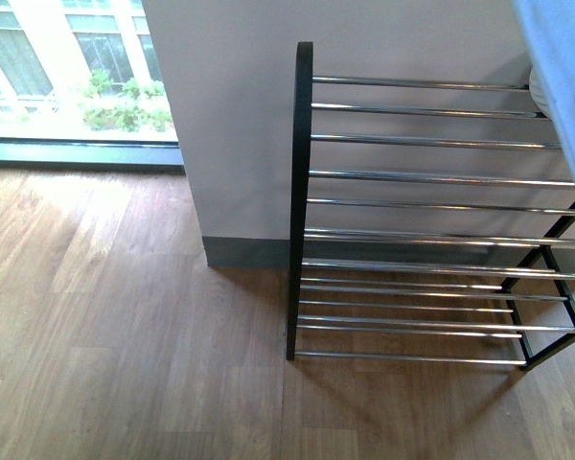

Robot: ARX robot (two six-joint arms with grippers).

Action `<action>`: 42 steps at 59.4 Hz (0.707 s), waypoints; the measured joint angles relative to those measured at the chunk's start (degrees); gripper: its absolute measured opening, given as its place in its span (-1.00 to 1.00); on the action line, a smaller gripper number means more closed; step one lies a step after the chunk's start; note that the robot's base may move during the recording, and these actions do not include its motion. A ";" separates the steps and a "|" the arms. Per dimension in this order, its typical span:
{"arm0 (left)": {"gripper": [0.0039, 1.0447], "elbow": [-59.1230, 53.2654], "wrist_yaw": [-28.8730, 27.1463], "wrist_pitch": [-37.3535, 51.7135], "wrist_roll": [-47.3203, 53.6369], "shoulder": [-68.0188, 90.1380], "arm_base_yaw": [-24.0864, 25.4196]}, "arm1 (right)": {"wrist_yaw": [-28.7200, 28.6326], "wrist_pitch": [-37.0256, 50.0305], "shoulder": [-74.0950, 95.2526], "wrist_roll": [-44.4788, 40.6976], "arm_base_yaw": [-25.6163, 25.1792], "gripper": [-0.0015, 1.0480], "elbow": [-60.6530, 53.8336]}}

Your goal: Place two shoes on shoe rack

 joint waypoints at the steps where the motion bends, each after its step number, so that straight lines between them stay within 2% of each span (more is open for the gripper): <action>1: -0.98 0.00 0.02 0.00 0.00 0.00 0.00 | 0.20 0.15 1.51 -0.61 -0.04 -0.97 0.70; 26: -0.98 0.00 0.02 0.00 0.00 0.00 0.00 | 3.61 0.42 22.14 -16.81 -0.79 -0.97 15.56; 42: -0.98 0.00 0.00 0.00 0.00 0.00 0.00 | 9.09 -2.36 32.11 -27.32 -2.47 -0.97 26.84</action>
